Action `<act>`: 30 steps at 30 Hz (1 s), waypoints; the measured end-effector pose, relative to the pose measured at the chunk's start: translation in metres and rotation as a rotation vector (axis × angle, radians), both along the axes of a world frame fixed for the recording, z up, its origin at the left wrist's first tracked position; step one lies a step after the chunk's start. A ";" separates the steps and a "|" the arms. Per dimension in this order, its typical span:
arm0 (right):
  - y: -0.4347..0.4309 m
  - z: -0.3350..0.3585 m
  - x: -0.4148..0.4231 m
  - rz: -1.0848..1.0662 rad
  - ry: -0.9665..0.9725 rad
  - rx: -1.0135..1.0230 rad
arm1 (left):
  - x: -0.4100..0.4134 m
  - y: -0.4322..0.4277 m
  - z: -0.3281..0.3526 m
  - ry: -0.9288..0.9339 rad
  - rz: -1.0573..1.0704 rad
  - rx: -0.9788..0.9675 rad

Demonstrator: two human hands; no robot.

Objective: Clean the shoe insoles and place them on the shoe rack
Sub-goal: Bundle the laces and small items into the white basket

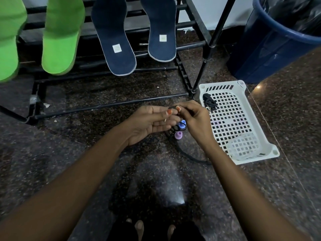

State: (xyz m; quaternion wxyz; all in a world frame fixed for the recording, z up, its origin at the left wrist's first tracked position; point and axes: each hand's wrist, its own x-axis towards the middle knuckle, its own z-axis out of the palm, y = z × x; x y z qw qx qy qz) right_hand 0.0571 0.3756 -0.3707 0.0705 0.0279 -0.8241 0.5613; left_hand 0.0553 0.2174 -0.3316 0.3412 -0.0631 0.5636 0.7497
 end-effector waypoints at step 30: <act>-0.011 0.014 0.005 -0.022 0.107 0.165 | 0.001 0.002 -0.015 0.175 -0.041 -0.223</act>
